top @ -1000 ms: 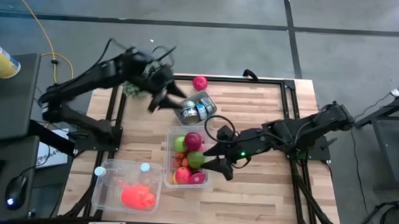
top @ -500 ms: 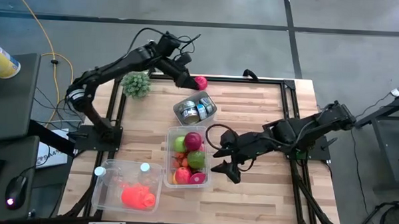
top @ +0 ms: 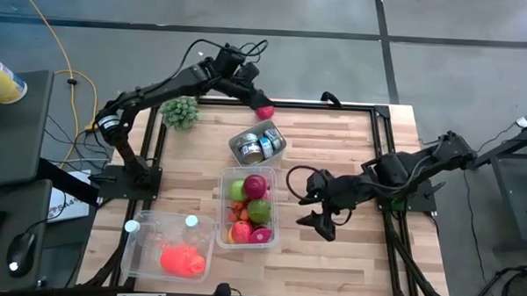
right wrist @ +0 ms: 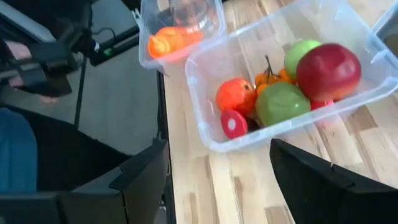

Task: Pick & Place Food Item
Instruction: Put the red apple into the right transparent bin

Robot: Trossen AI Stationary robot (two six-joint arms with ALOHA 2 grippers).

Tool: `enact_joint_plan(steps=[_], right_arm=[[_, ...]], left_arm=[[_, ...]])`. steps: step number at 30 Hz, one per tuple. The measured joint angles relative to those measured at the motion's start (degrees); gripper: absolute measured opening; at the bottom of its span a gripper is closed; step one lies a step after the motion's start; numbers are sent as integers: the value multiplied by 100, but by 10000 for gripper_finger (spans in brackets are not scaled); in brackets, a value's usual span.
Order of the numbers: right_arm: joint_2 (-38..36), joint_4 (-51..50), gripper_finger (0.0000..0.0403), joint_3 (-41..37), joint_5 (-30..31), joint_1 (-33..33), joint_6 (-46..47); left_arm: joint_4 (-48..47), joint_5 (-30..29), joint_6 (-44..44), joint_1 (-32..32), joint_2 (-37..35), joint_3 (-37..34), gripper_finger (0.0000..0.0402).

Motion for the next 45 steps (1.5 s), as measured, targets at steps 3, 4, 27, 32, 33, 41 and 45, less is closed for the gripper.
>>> enact_joint_plan(steps=[3,4,27,32,33,41,45], right_arm=[[-52,-227,270,-2,-18,53,2],[-85,-289,270,-2,-3,87,4],[-432,-482,270,-2,1626,192,-211],[-431,-513,270,-2,1851,197,-357],[-431,-517,270,-2,1865,197,-395],[-426,-558,270,-2,1915,7,-707],[-426,-567,270,-2,1842,-106,-843]], left_arm=[[227,-250,65,-106,-18,0,291],[289,-251,32,-144,-18,0,297],[379,-1794,3179,-360,-18,0,391],[205,-2413,2763,-254,14,0,391],[121,-2600,2328,-214,21,0,391],[-53,-2692,1217,144,99,30,391],[-779,-2140,920,227,573,587,391]])
